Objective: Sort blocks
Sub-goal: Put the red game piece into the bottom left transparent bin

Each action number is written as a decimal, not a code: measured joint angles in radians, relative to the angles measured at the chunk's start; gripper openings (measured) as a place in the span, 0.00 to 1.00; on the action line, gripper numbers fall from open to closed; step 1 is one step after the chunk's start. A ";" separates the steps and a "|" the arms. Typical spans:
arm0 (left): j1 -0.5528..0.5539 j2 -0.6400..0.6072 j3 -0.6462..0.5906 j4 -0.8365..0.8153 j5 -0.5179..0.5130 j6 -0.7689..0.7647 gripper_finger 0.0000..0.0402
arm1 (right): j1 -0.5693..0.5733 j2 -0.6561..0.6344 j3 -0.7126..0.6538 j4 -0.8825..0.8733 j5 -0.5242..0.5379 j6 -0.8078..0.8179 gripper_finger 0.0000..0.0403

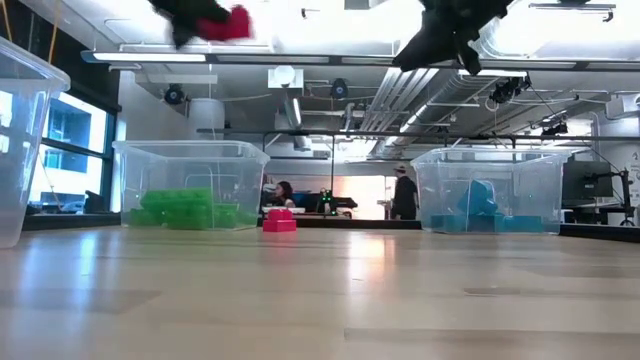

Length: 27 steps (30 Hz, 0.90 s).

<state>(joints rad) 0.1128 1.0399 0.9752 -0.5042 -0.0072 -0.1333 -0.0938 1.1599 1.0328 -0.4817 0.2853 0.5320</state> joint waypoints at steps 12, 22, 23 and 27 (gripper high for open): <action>-0.616 -0.187 0.000 -0.427 -0.083 -0.879 0.25 | -0.106 0.000 0.000 0.046 -0.115 -0.121 0.00; -0.965 0.011 0.000 -0.463 -0.071 -1.193 0.31 | -0.110 0.000 0.000 0.045 -0.139 -0.122 0.00; -0.970 0.025 0.000 -0.466 -0.064 -1.208 0.33 | -0.110 0.000 0.000 0.045 -0.139 -0.122 0.00; -0.954 0.053 0.000 -0.493 -0.011 -1.270 0.39 | -0.110 0.000 0.000 0.045 -0.139 -0.122 0.00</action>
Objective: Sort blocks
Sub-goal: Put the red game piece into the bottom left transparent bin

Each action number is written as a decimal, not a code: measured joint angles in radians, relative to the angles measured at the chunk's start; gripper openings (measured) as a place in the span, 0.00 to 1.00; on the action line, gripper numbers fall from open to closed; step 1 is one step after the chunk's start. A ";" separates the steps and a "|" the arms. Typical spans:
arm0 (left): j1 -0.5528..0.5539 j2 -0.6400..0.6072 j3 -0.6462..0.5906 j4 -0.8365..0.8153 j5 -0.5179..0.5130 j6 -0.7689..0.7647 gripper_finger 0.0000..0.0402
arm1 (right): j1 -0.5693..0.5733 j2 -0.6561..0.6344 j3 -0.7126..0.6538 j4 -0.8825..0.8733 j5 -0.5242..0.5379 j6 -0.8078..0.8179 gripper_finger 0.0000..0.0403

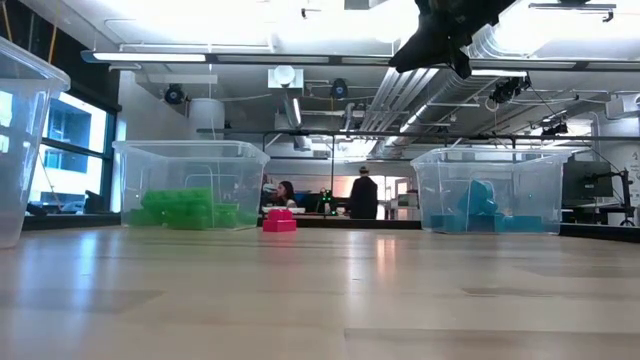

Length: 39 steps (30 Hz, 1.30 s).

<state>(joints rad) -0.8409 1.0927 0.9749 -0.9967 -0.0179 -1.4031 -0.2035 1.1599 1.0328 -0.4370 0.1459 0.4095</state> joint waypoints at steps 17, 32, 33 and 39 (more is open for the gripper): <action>0.574 0.005 0.069 0.189 -0.002 0.714 0.60 | 0.001 0.000 0.000 0.001 0.000 0.122 0.00; 1.054 0.751 0.519 0.348 -0.236 1.492 0.28 | 0.001 0.000 0.000 0.117 0.094 0.159 0.00; 1.067 0.789 0.562 0.311 -0.265 1.532 0.19 | 0.001 0.000 0.000 0.125 0.100 0.159 0.00; 1.180 0.963 0.704 0.106 -0.347 1.659 0.02 | 0.001 0.000 0.000 0.132 0.113 0.178 0.00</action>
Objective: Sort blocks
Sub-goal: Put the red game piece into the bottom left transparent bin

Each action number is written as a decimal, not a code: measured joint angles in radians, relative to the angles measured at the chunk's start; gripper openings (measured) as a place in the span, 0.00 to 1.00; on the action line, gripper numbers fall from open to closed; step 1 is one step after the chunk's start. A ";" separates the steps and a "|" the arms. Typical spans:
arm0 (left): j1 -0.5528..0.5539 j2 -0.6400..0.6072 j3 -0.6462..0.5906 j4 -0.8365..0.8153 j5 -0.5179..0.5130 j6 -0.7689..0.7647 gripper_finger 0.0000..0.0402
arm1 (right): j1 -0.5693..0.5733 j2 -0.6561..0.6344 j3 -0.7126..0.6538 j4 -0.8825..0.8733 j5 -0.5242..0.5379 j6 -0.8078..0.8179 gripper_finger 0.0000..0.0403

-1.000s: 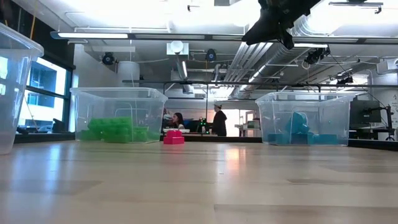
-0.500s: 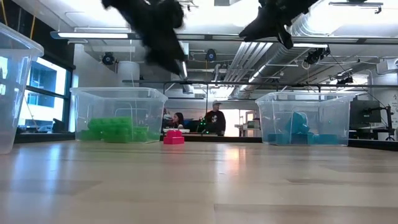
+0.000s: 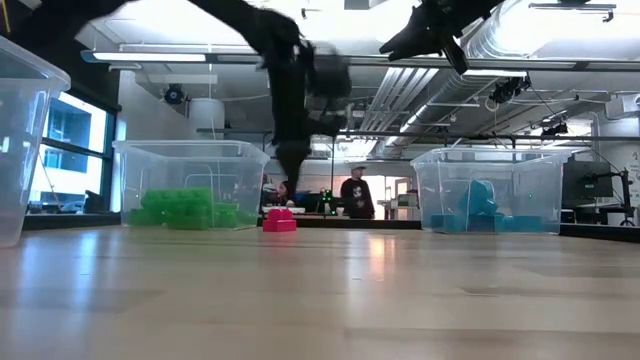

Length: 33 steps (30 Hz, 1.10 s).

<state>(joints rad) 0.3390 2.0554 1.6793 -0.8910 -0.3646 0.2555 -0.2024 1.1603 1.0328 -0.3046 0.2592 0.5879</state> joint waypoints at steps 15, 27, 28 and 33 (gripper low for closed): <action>0.110 0.131 0.075 -0.145 -0.025 0.044 0.00 | 0.000 0.000 0.000 0.003 0.021 0.015 0.00; 0.139 0.135 0.050 -0.058 0.009 0.096 0.00 | 0.000 0.000 0.000 0.003 0.016 0.015 0.00; 0.139 0.138 0.050 -0.050 0.013 0.095 0.00 | 0.000 0.000 0.000 0.003 0.009 0.015 0.00; 0.139 0.159 0.049 -0.065 0.018 0.095 0.00 | 0.007 0.000 0.000 0.003 -0.023 0.015 0.00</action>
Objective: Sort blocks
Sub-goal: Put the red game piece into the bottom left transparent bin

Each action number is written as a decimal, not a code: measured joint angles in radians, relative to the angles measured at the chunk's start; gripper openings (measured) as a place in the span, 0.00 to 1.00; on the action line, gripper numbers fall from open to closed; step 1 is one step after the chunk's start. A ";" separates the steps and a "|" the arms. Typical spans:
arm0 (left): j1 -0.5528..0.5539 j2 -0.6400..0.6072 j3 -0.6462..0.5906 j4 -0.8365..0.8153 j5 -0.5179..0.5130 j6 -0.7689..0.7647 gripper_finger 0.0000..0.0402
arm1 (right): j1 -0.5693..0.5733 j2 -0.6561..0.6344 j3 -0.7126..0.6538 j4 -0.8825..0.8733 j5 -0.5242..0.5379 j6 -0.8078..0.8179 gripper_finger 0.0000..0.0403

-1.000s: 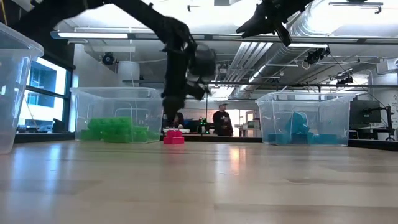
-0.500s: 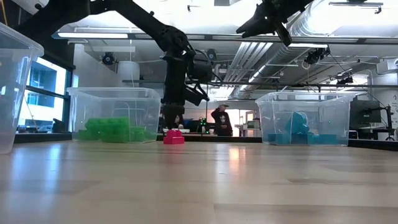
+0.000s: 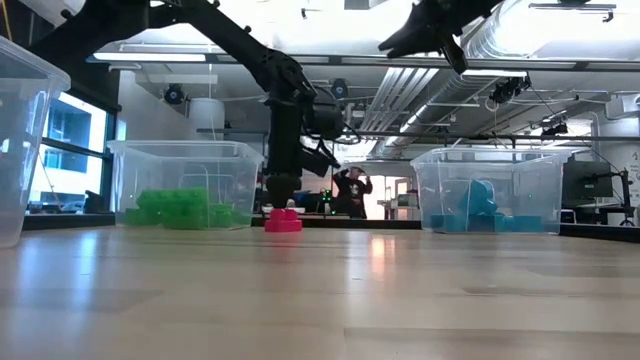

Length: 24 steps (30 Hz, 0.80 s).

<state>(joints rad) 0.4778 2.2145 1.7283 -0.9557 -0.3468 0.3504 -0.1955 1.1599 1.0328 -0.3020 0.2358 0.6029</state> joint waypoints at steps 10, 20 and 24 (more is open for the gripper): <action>-0.091 -0.004 0.000 -0.037 0.137 -0.114 0.00 | 0.026 0.000 0.000 -0.007 0.000 -0.009 0.00; -0.311 -0.004 0.000 0.015 0.254 -0.196 0.00 | 0.026 0.000 0.000 -0.007 0.000 -0.019 0.00; -0.403 -0.004 0.000 0.069 0.270 -0.192 0.00 | 0.026 0.000 0.000 -0.007 0.000 -0.020 0.00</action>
<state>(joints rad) 0.0746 2.2103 1.7287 -0.8869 -0.0769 0.1587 -0.1692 1.1599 1.0328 -0.3092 0.2356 0.5829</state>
